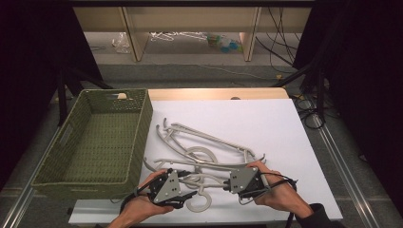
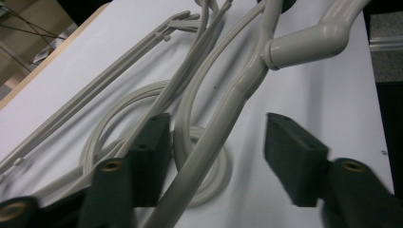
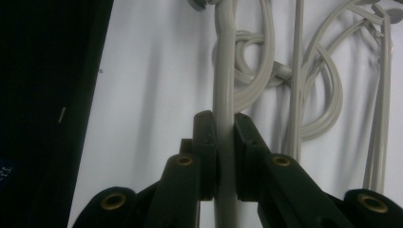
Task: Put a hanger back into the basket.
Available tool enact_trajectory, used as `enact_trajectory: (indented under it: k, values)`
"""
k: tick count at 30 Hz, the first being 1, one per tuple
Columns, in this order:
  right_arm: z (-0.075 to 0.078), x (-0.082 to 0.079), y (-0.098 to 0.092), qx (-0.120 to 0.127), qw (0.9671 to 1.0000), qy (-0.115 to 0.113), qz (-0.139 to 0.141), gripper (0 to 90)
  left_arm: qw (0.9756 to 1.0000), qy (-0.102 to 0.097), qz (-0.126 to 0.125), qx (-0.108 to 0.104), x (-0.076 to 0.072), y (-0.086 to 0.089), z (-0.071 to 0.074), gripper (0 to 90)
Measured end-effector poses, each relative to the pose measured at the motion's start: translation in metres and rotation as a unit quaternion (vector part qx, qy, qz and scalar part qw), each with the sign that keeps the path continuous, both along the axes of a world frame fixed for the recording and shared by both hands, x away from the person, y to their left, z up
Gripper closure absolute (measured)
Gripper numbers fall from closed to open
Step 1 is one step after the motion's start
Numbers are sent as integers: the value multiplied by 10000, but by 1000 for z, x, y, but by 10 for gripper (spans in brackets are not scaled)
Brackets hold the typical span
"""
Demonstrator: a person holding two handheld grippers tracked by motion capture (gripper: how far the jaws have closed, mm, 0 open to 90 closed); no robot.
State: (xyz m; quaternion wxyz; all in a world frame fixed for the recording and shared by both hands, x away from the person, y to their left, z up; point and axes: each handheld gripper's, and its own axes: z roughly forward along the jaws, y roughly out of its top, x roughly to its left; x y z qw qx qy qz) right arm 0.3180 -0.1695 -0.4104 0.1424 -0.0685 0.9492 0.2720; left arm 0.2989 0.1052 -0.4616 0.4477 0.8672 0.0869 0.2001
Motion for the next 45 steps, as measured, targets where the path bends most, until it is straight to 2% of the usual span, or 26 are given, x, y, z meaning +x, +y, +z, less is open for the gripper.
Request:
enact_trajectory:
  k: [1,2,3,5,8,13,16,18,21,22,23,26,29,30,31,33,34,35,36,37,38,39,40,42,44,45]
  values:
    - [0,-1,0,1,10000,63,18,823,10000,-30,-29,38,1,0,0,452]
    - [-1,-1,1,-35,9999,143,62,822,9996,-95,-119,225,2,0,1,558]
    - [-1,-2,1,-50,10000,59,10,822,9997,-71,-115,193,3,0,1,597]
    - [-2,0,1,-126,9999,52,79,821,9995,-75,-157,248,4,0,2,616]
    - [-2,0,1,-31,9998,172,134,816,9975,-261,-402,516,2,0,8,661]
    - [2,1,-4,74,9996,188,199,804,9951,-414,-646,618,-3,-2,15,742]
    - [8,1,-7,180,9994,223,184,795,9937,-434,-800,653,-5,-4,22,763]
    - [11,4,-10,279,9995,-11,159,777,9940,-447,-801,596,-5,-5,24,776]
    - [16,4,-13,511,9986,-60,-118,748,9958,-260,-775,404,-6,-5,33,787]
    - [20,4,-16,727,9967,11,-347,682,9967,-152,-715,358,-5,-5,38,788]
    - [20,4,-16,727,9967,11,-347,682,9967,-152,-715,358,-5,-5,38,788]
    - [27,5,-18,1023,9924,-139,-666,543,9985,215,-465,202,-3,-3,46,788]
    - [36,4,-20,1591,9806,-110,-1142,447,9977,662,-99,-57,-1,2,53,788]
    - [39,3,-21,1743,9769,-92,-1232,435,9977,662,-99,-57,-1,2,53,788]
    - [39,3,-21,1743,9769,-92,-1232,435,9965,833,41,-110,-1,5,56,788]
    - [44,1,-24,2020,9693,-80,-1401,410,9957,884,156,-235,-1,11,63,788]
    - [47,-2,-25,2154,9652,-153,-1476,407,9946,953,247,-322,-1,14,67,788]
    - [47,-2,-25,2154,9652,-153,-1476,407,9934,1028,340,-377,-1,18,71,788]
    - [51,-7,-29,2422,9565,-220,-1609,386,9922,1067,427,-486,-1,23,75,788]
    - [52,-9,-31,2525,9536,-169,-1632,383,9913,1099,508,-514,0,26,78,788]
    - [52,-11,-33,2620,9510,-116,-1636,370,9860,1265,812,-717,0,33,84,788]
    - [52,-11,-33,2620,9510,-116,-1636,370,9860,1265,812,-717,0,33,84,788]
    - [50,-15,-35,2665,9493,-37,-1667,354,9824,1418,953,-759,1,39,92,788]
    - [48,-16,-36,2652,9499,3,-1654,350,9812,1417,1024,-813,1,41,95,788]
    - [41,-18,-36,2608,9504,51,-1697,338,9768,1547,1125,-964,1,50,108,788]
    - [39,-18,-37,2581,9510,75,-1702,336,9768,1547,1125,-964,1,50,108,788]
